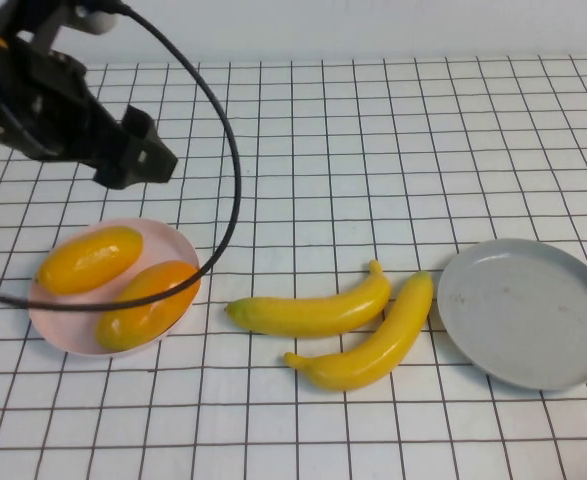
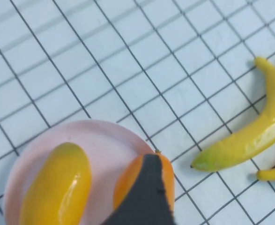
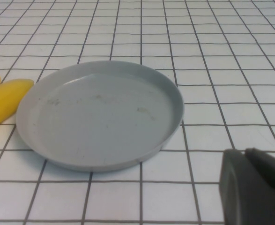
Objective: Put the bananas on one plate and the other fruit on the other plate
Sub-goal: Put another type of fruit in the right plate
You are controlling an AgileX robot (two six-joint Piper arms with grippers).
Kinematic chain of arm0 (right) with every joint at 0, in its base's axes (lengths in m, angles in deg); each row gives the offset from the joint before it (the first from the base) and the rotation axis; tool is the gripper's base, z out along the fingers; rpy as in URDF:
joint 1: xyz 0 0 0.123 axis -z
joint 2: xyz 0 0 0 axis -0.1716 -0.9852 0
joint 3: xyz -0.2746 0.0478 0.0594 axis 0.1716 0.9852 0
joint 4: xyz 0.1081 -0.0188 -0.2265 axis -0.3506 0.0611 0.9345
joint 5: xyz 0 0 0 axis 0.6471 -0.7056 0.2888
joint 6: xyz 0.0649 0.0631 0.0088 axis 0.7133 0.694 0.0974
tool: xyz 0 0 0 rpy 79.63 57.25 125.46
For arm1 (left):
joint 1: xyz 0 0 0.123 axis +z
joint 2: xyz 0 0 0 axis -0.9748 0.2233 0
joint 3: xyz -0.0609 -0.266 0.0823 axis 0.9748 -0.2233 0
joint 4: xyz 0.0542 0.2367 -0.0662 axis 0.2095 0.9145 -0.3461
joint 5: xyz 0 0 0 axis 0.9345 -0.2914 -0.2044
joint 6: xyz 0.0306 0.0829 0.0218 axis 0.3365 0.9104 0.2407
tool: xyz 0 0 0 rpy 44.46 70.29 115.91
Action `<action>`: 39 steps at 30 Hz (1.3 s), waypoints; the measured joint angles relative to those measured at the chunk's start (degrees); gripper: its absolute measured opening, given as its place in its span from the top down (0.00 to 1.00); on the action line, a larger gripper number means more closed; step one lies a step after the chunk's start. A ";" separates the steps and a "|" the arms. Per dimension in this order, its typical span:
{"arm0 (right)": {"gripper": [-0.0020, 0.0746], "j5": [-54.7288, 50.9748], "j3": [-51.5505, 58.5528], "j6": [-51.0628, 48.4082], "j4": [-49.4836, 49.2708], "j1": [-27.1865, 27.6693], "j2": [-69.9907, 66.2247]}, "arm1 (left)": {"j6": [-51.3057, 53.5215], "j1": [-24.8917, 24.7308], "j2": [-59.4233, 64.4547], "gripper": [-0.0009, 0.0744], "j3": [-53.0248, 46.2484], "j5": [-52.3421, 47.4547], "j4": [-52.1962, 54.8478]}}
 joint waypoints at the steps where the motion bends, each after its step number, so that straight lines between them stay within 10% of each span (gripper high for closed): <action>1: 0.99 0.00 0.00 0.00 0.00 0.00 0.00 | 0.22 0.00 -2.89 0.18 -1.93 1.48 0.00; 10: 0.99 0.00 0.00 0.00 0.00 0.00 0.00 | -14.96 0.00 -24.72 0.93 -22.38 9.07 5.37; 24: 0.99 -0.04 0.00 0.00 0.00 0.00 0.00 | -19.44 0.00 -33.64 0.99 -30.12 5.90 20.11; 39: 0.99 -0.17 0.00 0.00 0.00 0.00 0.00 | -19.94 7.28 -62.16 0.99 -67.02 59.19 32.29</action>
